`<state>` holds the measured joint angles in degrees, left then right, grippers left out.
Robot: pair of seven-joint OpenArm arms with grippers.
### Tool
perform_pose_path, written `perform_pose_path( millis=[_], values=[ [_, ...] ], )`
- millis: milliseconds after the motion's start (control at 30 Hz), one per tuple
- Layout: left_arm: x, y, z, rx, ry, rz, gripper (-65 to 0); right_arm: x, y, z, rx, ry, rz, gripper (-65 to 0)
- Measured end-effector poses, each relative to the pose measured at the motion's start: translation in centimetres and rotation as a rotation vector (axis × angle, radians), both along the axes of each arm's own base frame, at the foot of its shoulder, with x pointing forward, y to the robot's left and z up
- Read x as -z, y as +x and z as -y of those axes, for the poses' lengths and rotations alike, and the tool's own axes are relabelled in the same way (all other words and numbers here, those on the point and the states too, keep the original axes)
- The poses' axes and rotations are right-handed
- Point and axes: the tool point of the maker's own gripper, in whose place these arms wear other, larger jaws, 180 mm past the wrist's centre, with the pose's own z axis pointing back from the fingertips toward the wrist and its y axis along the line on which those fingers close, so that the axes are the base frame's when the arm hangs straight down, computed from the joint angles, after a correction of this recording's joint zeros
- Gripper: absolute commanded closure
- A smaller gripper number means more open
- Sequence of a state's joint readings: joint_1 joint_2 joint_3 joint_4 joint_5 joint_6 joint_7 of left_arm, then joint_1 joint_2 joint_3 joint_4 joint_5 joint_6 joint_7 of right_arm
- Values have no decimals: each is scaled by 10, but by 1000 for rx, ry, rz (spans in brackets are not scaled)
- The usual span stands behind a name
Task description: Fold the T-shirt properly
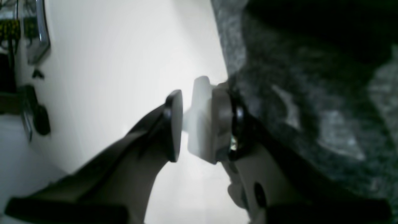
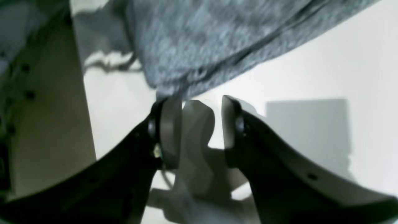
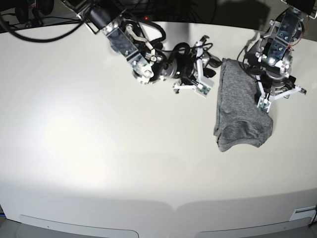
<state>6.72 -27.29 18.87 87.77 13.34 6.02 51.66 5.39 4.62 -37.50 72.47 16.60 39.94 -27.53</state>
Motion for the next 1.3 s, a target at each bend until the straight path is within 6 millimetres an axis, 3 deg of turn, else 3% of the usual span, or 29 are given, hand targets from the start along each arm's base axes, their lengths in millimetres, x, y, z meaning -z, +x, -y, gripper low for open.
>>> perform_pose_path(
  millis=[167,300,433,533,633,733,800,967,1300],
  values=[
    [-2,-5,-8,-8,56,12,-161,-6,13,6,41,7,16,-222],
    [-18,1,-16,-38,118,66,-161,-16,50,32,165,9,57,-222],
    [-61,25,-1,-14,92,223,-161,-37,95,67,325,34,108,-222],
    [-95,43,25,46,9,346,-161,-38,113,97,408,-1,103,-222],
    [-113,53,63,154,-177,406,-161,-37,117,113,459,9,72,-222],
    [-109,54,102,280,-346,339,-161,-35,116,127,472,-2,52,-222],
    [-109,55,113,321,-391,312,-161,-31,115,136,470,-25,45,-222],
    [-117,65,110,313,-363,337,-161,-28,114,146,468,-55,42,-222],
    [-102,54,102,179,-342,282,-161,-29,114,147,471,-45,38,-222]
  ],
)
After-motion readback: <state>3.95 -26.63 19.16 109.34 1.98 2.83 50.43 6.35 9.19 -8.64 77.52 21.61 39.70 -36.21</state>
